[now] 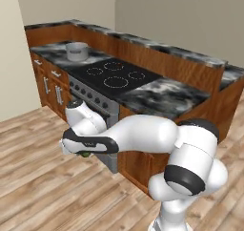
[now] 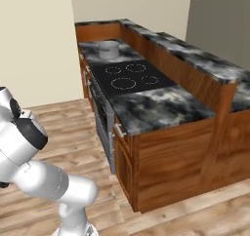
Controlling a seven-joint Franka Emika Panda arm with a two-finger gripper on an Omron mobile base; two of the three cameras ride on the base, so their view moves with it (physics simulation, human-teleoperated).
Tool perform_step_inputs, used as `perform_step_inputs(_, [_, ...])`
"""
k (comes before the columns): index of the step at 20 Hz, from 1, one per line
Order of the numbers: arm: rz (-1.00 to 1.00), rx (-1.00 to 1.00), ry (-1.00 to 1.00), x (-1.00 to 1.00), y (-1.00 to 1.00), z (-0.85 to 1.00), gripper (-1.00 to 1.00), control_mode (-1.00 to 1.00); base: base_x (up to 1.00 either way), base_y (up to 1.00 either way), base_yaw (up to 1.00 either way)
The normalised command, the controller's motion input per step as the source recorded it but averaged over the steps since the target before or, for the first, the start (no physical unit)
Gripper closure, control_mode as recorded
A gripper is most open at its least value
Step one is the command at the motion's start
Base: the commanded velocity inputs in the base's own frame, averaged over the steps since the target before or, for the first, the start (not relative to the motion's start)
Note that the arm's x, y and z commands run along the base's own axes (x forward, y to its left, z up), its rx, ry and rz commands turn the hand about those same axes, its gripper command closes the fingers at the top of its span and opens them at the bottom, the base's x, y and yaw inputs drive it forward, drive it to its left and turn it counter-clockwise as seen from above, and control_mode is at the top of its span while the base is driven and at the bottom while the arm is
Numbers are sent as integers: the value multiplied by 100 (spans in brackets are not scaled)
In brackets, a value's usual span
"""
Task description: Turn on the sink faucet. Then move the avocado from the counter to the sink. Turn off the sink. Move the vegetable from the sink to the pot next to the stove. Finally move the pot to the rear left burner.
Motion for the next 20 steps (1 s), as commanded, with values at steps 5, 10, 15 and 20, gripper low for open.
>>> perform_step_inputs(5, [0,0,0,0,0,0,100,100,73,17,10])
perform_step_inputs(10, [0,0,0,0,0,0,100,100,75,24,4])
perform_step_inputs(15, [0,0,0,0,0,0,100,100,67,26,0])
perform_step_inputs(20, [0,0,0,0,0,0,100,100,53,24,-10])
